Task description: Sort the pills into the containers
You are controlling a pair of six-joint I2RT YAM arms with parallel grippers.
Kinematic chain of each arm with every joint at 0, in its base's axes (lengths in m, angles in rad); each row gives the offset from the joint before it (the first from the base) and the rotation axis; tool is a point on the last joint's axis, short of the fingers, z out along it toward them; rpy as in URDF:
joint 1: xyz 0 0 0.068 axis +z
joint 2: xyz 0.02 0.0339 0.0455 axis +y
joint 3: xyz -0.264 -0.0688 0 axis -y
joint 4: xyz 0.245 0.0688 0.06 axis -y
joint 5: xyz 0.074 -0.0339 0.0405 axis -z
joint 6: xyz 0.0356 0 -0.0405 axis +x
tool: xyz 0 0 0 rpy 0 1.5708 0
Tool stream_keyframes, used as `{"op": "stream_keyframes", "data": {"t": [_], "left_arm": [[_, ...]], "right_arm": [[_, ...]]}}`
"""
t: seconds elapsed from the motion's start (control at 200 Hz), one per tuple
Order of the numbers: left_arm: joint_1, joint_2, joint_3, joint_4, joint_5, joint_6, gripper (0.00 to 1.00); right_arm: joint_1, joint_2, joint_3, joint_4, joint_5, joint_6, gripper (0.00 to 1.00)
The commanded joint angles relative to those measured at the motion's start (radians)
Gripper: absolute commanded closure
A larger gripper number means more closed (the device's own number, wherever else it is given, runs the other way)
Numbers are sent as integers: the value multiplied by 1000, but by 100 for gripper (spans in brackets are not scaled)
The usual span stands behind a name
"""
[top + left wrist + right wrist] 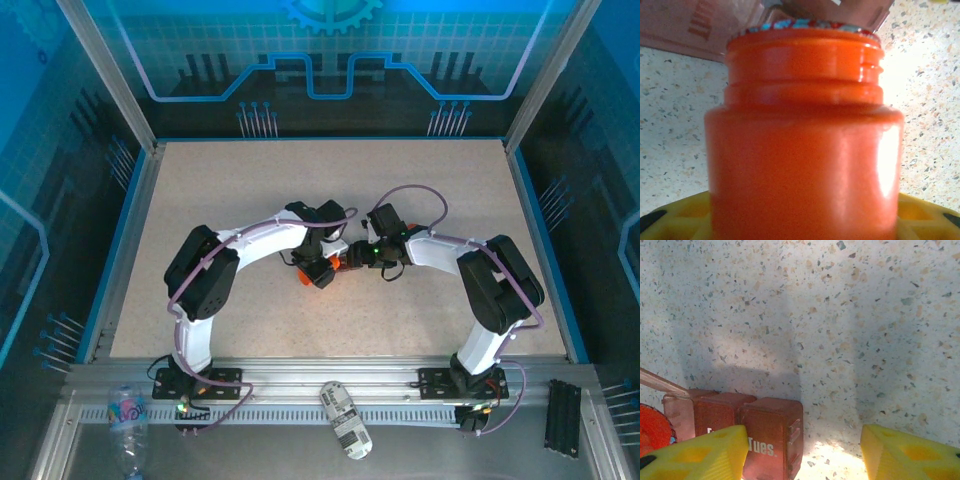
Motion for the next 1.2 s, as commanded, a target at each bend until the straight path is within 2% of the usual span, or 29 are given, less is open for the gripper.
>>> {"op": "stream_keyframes", "data": {"t": [0.0, 0.48, 1.196], "left_arm": [[-13, 10, 42, -59, -23, 3, 100], [-14, 62, 108, -143, -63, 5, 100], [-20, 97, 152, -172, -48, 18, 100]], "right_arm": [[17, 38, -9, -43, 30, 5, 38], [17, 43, -7, -44, 27, 5, 38], [16, 46, -5, -45, 27, 8, 38]]}}
